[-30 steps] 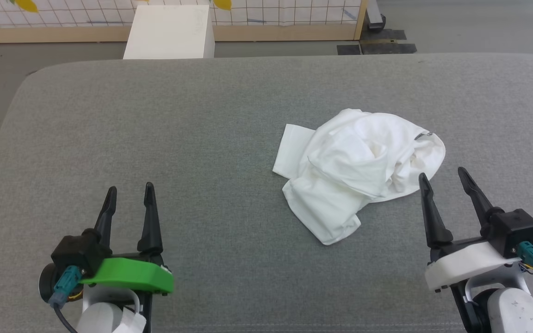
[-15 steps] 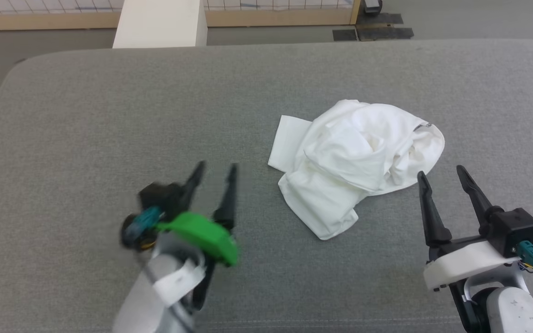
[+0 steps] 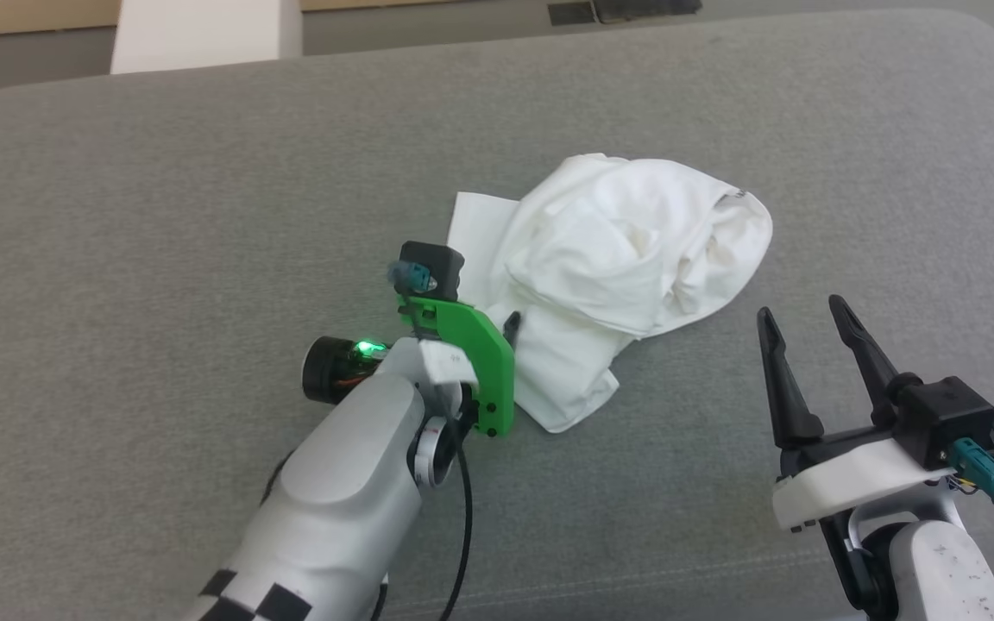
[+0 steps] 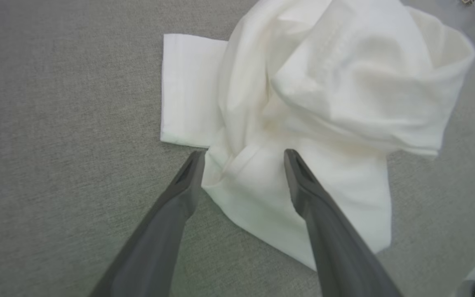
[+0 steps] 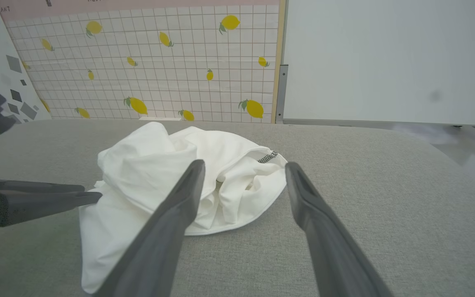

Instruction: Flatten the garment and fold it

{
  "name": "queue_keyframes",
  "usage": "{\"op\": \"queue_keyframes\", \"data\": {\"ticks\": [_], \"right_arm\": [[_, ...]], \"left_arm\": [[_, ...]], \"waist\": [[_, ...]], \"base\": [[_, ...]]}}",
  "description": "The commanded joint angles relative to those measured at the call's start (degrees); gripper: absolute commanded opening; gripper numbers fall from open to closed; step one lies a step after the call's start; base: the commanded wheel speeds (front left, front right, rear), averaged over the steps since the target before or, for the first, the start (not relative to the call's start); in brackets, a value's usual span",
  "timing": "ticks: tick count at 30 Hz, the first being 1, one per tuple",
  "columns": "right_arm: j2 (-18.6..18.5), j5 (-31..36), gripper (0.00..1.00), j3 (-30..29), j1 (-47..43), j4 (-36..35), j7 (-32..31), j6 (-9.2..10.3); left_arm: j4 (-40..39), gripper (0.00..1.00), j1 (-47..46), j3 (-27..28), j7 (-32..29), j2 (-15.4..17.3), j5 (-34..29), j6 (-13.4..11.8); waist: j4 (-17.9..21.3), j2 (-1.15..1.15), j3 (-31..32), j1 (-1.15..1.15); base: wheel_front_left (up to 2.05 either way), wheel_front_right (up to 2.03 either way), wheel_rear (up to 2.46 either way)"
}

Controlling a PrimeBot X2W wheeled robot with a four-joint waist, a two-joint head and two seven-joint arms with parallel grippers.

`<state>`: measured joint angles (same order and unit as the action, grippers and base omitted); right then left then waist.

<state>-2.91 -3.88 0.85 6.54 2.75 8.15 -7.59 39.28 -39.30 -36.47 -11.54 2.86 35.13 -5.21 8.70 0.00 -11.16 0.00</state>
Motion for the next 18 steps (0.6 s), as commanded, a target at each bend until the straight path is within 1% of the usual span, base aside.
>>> {"op": "queue_keyframes", "data": {"ticks": [1, 4, 6, 7, 8, 9, 10, 11, 13, 15, 18], "right_arm": [[0.03, -0.45, 1.0, 0.18, 1.1, 0.29, 0.54, 0.1], [0.03, -0.91, 1.0, 0.45, 1.42, 0.85, 1.04, 0.1], [0.03, -1.16, 1.0, 0.4, 1.62, 1.29, 1.41, 0.1], [0.03, -1.21, 1.0, 0.39, 1.66, 1.49, 1.55, 0.1], [0.03, -1.24, 1.0, 0.36, 1.67, 1.71, 1.68, 0.1], [0.03, -1.27, 1.0, 0.32, 1.66, 1.87, 1.77, 0.1], [0.03, -1.24, 1.0, 0.25, 1.62, 2.06, 1.85, 0.1], [0.03, -1.21, 1.0, 0.17, 1.57, 2.23, 1.9, 0.1], [0.03, -1.12, 1.0, 0.12, 1.52, 2.48, 1.96, 0.1], [0.03, -0.97, 1.0, 0.03, 1.48, 2.64, 2.01, 0.1], [0.03, -0.66, 1.0, -0.16, 1.21, 2.53, 1.87, 0.1]], "left_arm": [[1.5, 1.0, -1.72, -0.66, -1.96, 0.02, 0.47, -0.79], [4.36, 1.0, -3.44, -1.28, -6.68, 0.02, 1.61, -1.32], [5.41, 1.0, -3.89, -1.35, -9.2, 0.02, 2.89, -0.65], [5.7, 0.98, -3.9, -1.55, -10.48, 0.02, 3.47, -0.19], [5.85, 0.35, -3.84, -1.71, -11.81, 0.02, 4.21, 0.37], [5.8, 0.1, -3.75, -1.75, -12.53, 0.02, 4.75, 0.76], [5.59, 0.0, -3.67, -1.75, -12.76, 0.02, 5.12, 1.12], [5.26, 0.0, -3.58, -1.6, -12.16, 0.04, 5.24, 1.24], [4.06, 0.0, -3.24, -0.54, -8.87, 0.42, 5.35, 0.94], [2.25, 0.0, -2.63, 1.03, -3.68, 1.05, 5.22, 0.25], [-1.8, 0.0, -0.81, 4.7, 6.68, 2.76, 5.16, -1.12]], "waist": [[1.89, 0.0, -1.68, 0.0], [2.9, 0.0, -2.3, 0.0], [3.25, 0.0, -2.54, 0.0], [3.34, 0.0, -2.55, 0.0], [3.4, 0.0, -2.54, 0.0], [3.4, 0.0, -2.5, 0.0], [3.35, 0.0, -2.37, 0.0], [3.23, 0.0, -2.13, 0.0], [2.98, 0.0, -1.69, 0.0], [2.48, 0.0, -1.01, 0.0], [1.43, 0.0, 0.21, 0.0]], "base": [[0.0, 0.0, 0.0], [0.0, 0.0, 0.0], [0.0, 0.0, 0.0], [0.0, 0.0, 0.0], [0.0, 0.0, 0.0], [0.0, 0.0, 0.0], [0.0, 0.0, 0.0], [0.0, 0.0, 0.0], [0.0, 0.0, 0.0], [0.0, 0.0, 0.0], [0.0, 0.0, 0.0]]}}
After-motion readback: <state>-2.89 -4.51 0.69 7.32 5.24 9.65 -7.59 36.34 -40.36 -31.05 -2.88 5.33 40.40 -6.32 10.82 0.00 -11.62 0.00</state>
